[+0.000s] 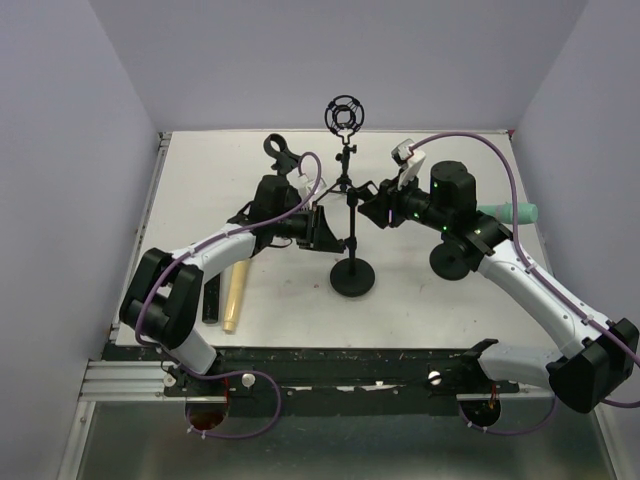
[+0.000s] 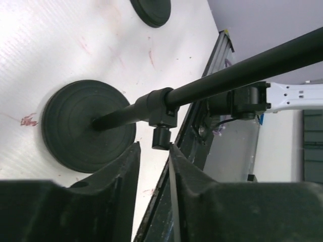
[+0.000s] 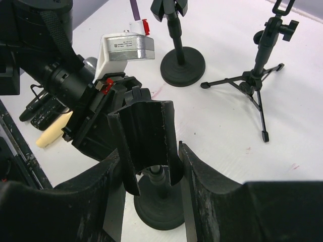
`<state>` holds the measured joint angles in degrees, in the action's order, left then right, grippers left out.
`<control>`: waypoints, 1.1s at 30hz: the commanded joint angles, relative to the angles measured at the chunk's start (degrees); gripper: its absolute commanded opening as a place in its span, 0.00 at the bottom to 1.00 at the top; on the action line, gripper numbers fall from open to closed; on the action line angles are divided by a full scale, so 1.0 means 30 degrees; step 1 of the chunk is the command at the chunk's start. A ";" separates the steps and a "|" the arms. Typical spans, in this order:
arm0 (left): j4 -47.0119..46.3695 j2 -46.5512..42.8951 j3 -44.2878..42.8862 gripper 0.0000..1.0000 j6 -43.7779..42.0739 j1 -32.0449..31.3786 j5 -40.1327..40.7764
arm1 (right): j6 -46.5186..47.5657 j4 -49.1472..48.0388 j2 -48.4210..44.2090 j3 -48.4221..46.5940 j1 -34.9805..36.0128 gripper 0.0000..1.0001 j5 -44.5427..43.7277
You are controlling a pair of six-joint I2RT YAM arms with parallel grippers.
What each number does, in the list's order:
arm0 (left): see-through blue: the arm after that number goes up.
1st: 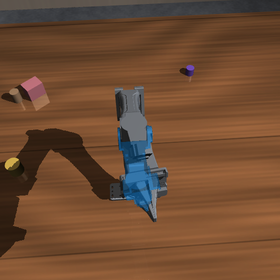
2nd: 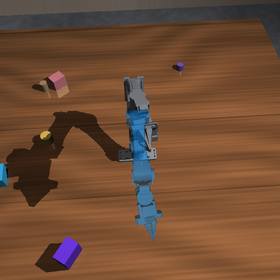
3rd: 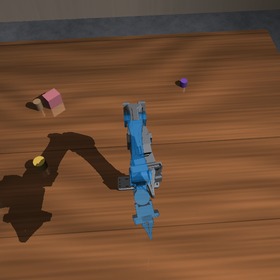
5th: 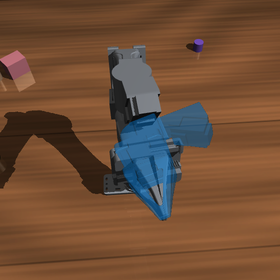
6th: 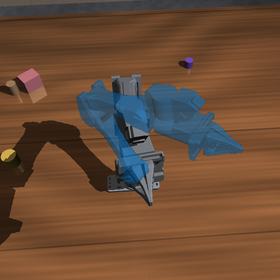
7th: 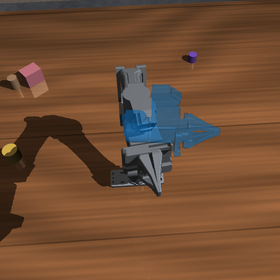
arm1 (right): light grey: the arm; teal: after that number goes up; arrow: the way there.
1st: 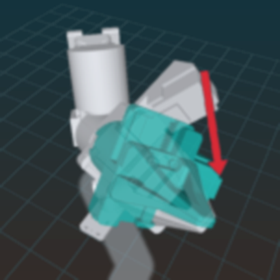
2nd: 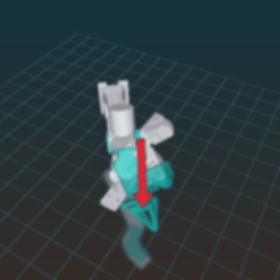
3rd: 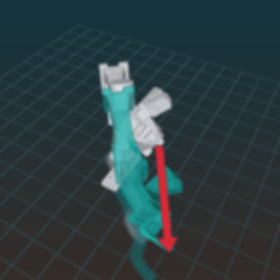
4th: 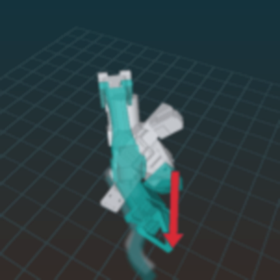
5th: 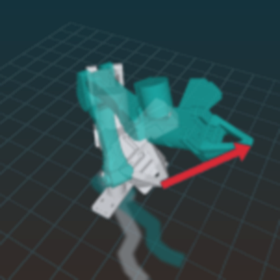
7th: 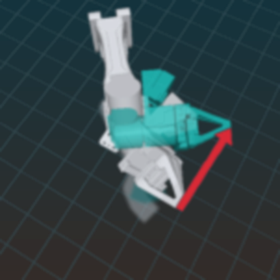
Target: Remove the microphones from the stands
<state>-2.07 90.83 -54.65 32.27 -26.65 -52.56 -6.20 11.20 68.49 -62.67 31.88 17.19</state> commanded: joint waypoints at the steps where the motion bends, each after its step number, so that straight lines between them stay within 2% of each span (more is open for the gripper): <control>1: -0.1916 0.0369 -0.0269 0.33 0.0872 0.0066 -0.0847 | -0.0161 -0.0628 -0.0476 0.0296 0.0038 0.31 -0.0164; 7: -0.3120 0.0661 -0.0122 0.31 0.1986 0.0095 -0.2051 | -0.0132 -0.0599 -0.0622 0.0530 0.0038 0.31 -0.0164; 12: -0.3208 0.1071 -0.0298 0.00 0.2659 0.0154 -0.3016 | -0.0073 -0.0658 -0.0623 0.0530 0.0038 0.31 -0.0164; 14: -0.3469 0.1334 -0.0560 0.00 0.3273 0.0183 -0.3981 | -0.0015 -0.0629 -0.0652 0.0589 0.0038 0.31 -0.0164; 20: -0.4760 0.1950 -0.1001 0.00 0.7605 0.0535 -0.6092 | 0.0161 -0.0541 -0.1091 0.1027 0.0038 0.31 -0.0164; 24: -0.4787 0.2711 -0.1265 0.00 0.9013 0.0594 -0.7293 | 0.0132 -0.0482 -0.1150 0.1116 0.0038 0.31 -0.0076; 33: -0.5640 0.2977 -0.1060 0.00 0.9458 0.0769 -0.7501 | 0.0337 -0.0687 -0.1150 0.1204 0.0038 0.31 -0.0134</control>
<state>-15.33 100.57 -56.47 57.36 -24.86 -70.67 -6.00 9.98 65.87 -60.12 31.86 17.15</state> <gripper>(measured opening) 0.031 0.481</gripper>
